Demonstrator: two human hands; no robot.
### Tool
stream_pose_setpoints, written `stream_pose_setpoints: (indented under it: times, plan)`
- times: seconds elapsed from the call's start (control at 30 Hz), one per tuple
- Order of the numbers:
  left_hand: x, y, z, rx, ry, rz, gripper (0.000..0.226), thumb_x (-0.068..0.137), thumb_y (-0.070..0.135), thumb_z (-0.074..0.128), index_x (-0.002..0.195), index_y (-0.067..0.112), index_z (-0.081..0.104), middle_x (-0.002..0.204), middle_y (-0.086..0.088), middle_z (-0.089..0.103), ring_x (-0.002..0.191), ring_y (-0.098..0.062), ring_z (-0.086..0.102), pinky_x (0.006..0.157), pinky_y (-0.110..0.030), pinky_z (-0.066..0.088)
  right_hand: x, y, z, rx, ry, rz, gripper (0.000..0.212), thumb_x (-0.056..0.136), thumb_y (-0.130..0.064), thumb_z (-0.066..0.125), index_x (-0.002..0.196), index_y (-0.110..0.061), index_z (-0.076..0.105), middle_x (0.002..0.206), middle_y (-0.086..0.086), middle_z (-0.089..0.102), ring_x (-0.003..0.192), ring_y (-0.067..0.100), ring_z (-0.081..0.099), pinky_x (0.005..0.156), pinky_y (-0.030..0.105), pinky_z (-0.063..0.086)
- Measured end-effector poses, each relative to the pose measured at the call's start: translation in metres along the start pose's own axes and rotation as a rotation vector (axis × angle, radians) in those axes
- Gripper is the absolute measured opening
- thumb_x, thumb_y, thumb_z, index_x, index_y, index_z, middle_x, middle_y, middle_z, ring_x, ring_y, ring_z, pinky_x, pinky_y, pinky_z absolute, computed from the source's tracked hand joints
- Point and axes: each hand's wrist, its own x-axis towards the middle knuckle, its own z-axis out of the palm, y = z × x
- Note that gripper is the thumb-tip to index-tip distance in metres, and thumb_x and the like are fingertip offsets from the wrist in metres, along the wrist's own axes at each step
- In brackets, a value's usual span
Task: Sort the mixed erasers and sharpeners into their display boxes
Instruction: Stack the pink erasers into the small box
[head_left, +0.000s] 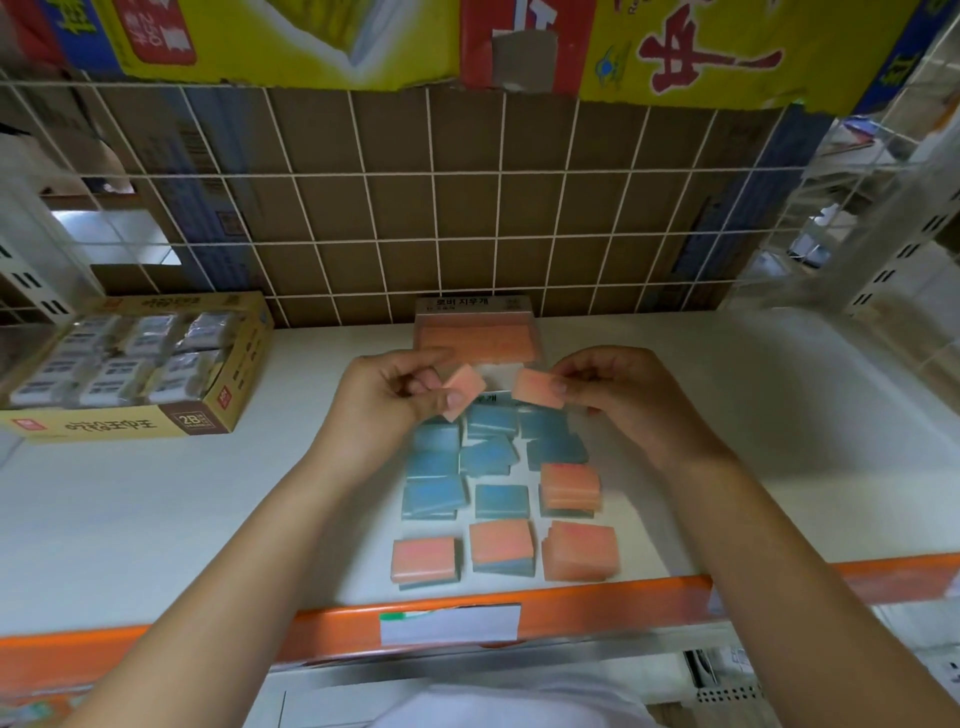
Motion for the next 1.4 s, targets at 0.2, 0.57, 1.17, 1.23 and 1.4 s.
stream_pose_setpoints:
  times: [0.2,0.57,1.17,1.23,1.4]
  plan:
    - [-0.002,0.01,0.0,-0.125,0.061,0.018,0.025,0.073,-0.004,0.068,0.09,0.013,0.069,0.073,-0.006,0.055,0.059,-0.002,0.049,0.061,-0.01,0.044,0.0,-0.015,0.012,0.107,-0.075,-0.079,0.011,0.079,0.0,0.065,0.084,-0.01,0.067,0.081,0.006,0.065,0.064,-0.004,0.06,0.054,0.007,0.043]
    - [0.008,0.01,-0.003,-0.044,0.055,0.097,0.042,0.076,-0.008,0.064,0.094,0.03,0.063,0.082,-0.002,0.063,0.072,-0.016,0.057,0.072,-0.027,0.048,0.009,-0.021,0.024,0.081,-0.038,-0.118,0.01,0.079,-0.006,0.066,0.084,-0.015,0.065,0.089,0.001,0.066,0.086,0.009,0.063,0.065,0.013,0.05]
    - [0.075,-0.011,-0.006,0.63,-0.268,0.088,0.02,0.081,-0.008,0.06,0.095,0.0,0.071,0.095,-0.005,0.064,0.087,-0.014,0.056,0.082,-0.025,0.044,0.071,0.004,0.046,-0.555,0.017,-0.078,0.01,0.078,-0.01,0.07,0.087,-0.008,0.071,0.08,-0.001,0.064,0.074,0.007,0.055,0.079,0.022,0.043]
    - [0.074,-0.013,-0.005,0.614,-0.304,0.071,0.014,0.082,-0.008,0.058,0.083,-0.002,0.07,0.086,-0.01,0.063,0.074,-0.011,0.058,0.072,-0.024,0.047,0.075,0.007,0.05,-0.659,0.001,-0.112,0.011,0.08,-0.014,0.068,0.089,-0.008,0.071,0.088,0.002,0.068,0.082,0.011,0.059,0.08,0.023,0.041]
    - [0.076,-0.03,-0.005,0.721,-0.241,0.19,0.017,0.082,-0.005,0.053,0.088,0.005,0.066,0.083,-0.009,0.063,0.073,-0.024,0.062,0.068,-0.027,0.048,0.076,0.014,0.054,-0.909,0.047,-0.255,0.015,0.086,-0.021,0.059,0.094,-0.015,0.071,0.097,0.001,0.069,0.097,0.018,0.058,0.091,0.03,0.044]
